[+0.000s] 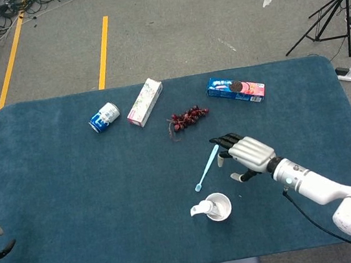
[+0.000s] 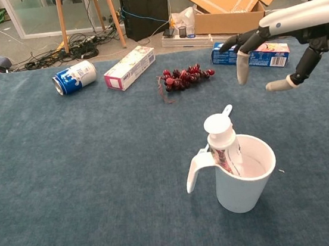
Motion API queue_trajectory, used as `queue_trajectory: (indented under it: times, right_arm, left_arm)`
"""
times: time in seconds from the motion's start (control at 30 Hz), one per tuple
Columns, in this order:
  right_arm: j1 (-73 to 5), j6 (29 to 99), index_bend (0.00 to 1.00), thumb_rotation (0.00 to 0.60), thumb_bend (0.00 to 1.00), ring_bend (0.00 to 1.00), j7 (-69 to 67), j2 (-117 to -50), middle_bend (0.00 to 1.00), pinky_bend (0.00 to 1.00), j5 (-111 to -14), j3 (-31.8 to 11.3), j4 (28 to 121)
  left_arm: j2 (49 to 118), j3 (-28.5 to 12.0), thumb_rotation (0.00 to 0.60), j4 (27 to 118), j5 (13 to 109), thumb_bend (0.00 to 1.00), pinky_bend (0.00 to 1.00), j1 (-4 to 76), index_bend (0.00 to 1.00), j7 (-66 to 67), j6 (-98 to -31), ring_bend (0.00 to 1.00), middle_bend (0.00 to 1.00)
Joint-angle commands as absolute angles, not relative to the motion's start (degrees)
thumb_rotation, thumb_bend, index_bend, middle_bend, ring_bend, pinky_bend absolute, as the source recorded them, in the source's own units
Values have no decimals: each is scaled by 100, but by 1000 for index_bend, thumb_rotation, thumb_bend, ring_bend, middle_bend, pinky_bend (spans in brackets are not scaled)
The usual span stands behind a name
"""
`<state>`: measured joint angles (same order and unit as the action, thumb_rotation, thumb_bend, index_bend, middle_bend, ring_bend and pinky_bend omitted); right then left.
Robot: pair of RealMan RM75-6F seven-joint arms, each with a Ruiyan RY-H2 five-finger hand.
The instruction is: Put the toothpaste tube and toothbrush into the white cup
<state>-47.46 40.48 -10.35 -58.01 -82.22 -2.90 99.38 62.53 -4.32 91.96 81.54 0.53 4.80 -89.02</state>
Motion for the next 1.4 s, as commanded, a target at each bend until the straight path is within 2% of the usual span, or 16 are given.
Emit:
queue_trajectory:
  times: [0.03, 0.33, 0.53, 0.8, 1.4]
  right_arm:
    - [-4847, 3962, 408, 600, 267, 0, -651, -6009, 16, 77, -8090, -364, 9527]
    - [-5035, 4003, 408, 600, 268, 0, -63, -6817, 16, 77, -8506, -275, 8188]
    - [-5185, 4254, 408, 600, 268, 0, -672, -7417, 16, 77, -9240, -59, 7171]
    - [-5418, 4954, 408, 600, 268, 0, -1659, -8043, 16, 77, -10216, 367, 6012]
    - [-5641, 5627, 408, 600, 268, 0, -2636, -9025, 16, 77, -10840, 977, 4296]
  left_arm:
    - [6261, -447, 600, 9182, 8125, 98, 323, 55, 589, 484, -8896, 313, 422]
    - [6317, -545, 600, 9056, 7822, 98, 324, 76, 588, 587, -8786, 313, 422]
    - [6362, -645, 600, 8960, 7591, 98, 324, 97, 588, 601, -8716, 313, 422]
    - [6405, -716, 600, 8820, 7352, 98, 324, 144, 589, 576, -8539, 313, 422]
    - [6430, -803, 600, 8599, 7048, 98, 324, 205, 589, 412, -8266, 313, 422]
